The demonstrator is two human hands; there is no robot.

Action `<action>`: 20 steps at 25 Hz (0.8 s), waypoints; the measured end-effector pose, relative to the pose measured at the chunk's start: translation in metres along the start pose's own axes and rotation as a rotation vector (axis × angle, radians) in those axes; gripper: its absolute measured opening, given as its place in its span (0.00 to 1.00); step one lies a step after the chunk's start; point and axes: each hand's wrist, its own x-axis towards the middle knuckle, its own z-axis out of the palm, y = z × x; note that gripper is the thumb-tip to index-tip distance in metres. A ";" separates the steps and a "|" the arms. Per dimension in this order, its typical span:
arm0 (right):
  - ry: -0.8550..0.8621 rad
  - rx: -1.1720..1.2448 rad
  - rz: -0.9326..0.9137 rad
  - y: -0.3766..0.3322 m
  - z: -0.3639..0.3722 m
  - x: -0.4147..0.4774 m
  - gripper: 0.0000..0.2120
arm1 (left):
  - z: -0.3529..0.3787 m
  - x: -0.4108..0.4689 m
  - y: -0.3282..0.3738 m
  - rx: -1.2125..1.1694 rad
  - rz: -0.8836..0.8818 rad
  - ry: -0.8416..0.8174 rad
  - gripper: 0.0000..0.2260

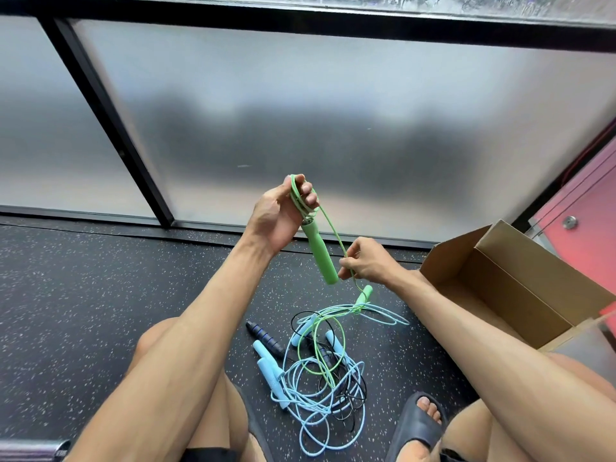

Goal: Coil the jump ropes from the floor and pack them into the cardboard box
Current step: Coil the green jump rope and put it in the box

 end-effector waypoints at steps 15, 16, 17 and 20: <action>0.098 -0.129 -0.492 -0.041 -0.008 -0.029 0.08 | -0.010 0.007 -0.016 1.014 0.283 0.163 0.09; 0.122 -0.123 -0.516 -0.043 -0.010 -0.029 0.08 | -0.008 0.006 -0.018 1.087 0.240 0.118 0.09; 0.147 -0.118 -0.536 -0.044 -0.012 -0.029 0.09 | -0.006 0.003 -0.020 1.152 0.190 0.076 0.09; 0.239 -0.088 -0.582 -0.046 -0.023 -0.027 0.09 | -0.001 -0.002 -0.024 1.264 0.017 -0.034 0.12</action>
